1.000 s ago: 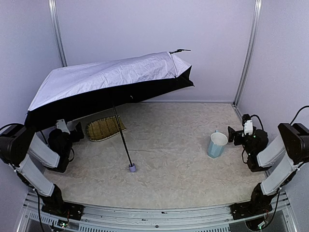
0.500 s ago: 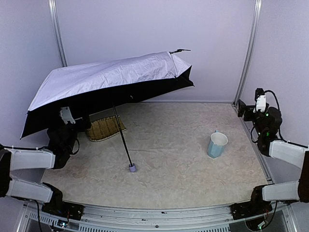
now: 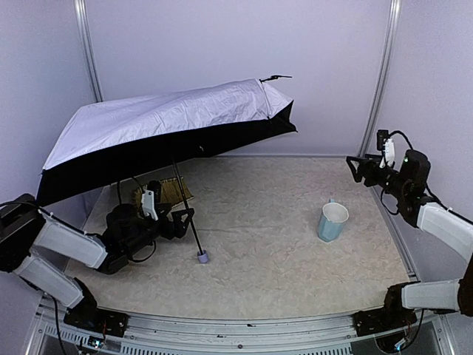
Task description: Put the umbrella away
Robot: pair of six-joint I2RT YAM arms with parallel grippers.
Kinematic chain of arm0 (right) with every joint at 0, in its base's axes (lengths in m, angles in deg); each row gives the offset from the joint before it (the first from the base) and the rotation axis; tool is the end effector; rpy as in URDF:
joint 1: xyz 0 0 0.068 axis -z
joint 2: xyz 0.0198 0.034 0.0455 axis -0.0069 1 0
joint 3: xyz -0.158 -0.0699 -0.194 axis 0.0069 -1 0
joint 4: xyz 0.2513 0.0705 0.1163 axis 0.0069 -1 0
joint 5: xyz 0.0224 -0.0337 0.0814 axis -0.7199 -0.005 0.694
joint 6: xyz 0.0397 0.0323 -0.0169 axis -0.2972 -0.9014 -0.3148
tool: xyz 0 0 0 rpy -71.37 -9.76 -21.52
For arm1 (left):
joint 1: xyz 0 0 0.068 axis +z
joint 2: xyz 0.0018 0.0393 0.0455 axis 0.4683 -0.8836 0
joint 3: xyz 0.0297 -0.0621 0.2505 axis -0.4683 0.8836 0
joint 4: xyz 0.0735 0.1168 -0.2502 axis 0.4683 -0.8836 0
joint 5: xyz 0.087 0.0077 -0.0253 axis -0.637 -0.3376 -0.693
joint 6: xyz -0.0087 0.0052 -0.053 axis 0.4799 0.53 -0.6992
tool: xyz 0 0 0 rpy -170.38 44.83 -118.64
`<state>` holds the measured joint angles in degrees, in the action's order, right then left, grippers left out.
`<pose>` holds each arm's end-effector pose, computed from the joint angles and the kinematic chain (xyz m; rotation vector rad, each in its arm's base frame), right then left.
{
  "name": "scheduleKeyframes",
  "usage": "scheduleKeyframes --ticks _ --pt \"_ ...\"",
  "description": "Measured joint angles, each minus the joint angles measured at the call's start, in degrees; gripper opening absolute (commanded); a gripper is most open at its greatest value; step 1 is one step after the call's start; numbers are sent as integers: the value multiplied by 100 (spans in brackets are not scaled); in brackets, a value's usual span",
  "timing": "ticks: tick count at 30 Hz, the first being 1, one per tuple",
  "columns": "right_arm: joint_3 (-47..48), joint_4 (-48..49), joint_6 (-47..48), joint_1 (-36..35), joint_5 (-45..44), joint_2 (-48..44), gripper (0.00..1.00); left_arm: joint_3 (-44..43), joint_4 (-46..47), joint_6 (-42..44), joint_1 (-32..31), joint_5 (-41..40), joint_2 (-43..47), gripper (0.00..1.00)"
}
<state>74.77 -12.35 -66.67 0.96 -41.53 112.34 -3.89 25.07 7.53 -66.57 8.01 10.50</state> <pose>0.2780 0.0109 0.2653 -0.1603 1.6435 0.4394 0.2041 -0.1584 0.1339 0.2551 1.7071 -0.6256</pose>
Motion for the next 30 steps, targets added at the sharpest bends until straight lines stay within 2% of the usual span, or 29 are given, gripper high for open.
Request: scheduleKeyframes --ticks 2,6,9,11,12,16,18,24,30 --pt "90 -170 -105 -184 186 98 82 -186 317 -140 -20 229 -586 93" --pt "208 -341 -208 -734 334 138 79 -264 1349 -581 74 428 -1344 71" --pt "256 -400 -212 -1137 339 157 76 -262 2061 -848 157 625 -1862 67" --pt "264 -411 -216 -1375 326 216 74 -284 2472 -990 144 761 -2280 60" --pt "297 -437 -214 -1510 323 282 73 -321 2623 -1062 125 835 -2503 53" --pt "540 -485 -216 -2098 299 623 69 -621 3117 -1403 105 1198 -3248 11" --pt "616 -422 -256 -2415 317 767 68 -671 3300 -1523 87 1309 -3331 0" --pt "1202 -52 -424 -3501 435 1676 66 -691 3112 -1770 -52 1394 -3130 0" --pt "2664 876 -1228 -4122 1029 3187 61 -883 2262 -1779 -592 1451 -2461 0"
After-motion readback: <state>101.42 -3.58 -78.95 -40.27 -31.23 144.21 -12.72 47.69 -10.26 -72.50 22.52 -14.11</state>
